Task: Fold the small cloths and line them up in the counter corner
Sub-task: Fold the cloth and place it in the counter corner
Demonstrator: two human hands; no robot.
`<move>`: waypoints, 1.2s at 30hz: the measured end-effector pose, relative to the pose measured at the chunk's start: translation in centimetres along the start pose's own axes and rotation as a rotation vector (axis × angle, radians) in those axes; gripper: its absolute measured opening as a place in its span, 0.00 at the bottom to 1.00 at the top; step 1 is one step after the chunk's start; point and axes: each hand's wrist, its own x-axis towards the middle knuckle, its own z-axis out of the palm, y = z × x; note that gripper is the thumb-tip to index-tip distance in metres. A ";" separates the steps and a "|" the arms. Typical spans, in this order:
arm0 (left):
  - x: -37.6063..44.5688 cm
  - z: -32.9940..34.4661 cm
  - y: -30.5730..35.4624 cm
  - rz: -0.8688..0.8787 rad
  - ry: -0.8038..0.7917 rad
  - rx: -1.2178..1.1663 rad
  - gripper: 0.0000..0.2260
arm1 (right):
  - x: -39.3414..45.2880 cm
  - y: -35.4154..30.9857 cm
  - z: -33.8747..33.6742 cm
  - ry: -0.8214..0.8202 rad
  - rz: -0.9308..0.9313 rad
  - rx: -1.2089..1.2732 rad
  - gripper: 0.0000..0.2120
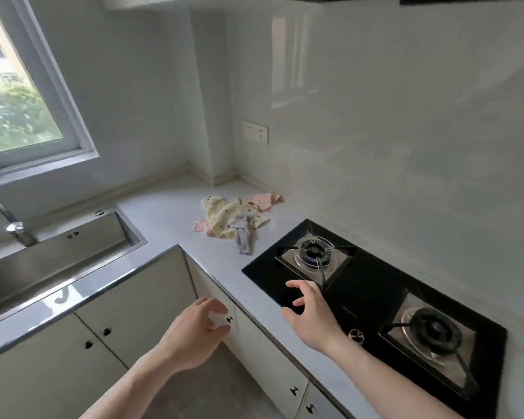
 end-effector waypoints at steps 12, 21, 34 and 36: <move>11.7 -7.2 -6.9 -0.045 0.064 0.024 0.08 | 14.7 -4.6 5.6 -0.064 -0.056 -0.035 0.22; 21.4 -9.6 -10.7 0.056 0.001 0.003 0.10 | 21.2 -5.7 7.2 0.008 -0.022 -0.041 0.19; 37.7 -11.3 -20.7 0.246 -0.206 0.070 0.09 | 29.3 -6.2 15.7 0.161 0.211 -0.165 0.22; 39.8 -10.2 -22.4 0.247 -0.235 0.102 0.10 | 30.8 -5.8 17.1 0.155 0.239 -0.193 0.22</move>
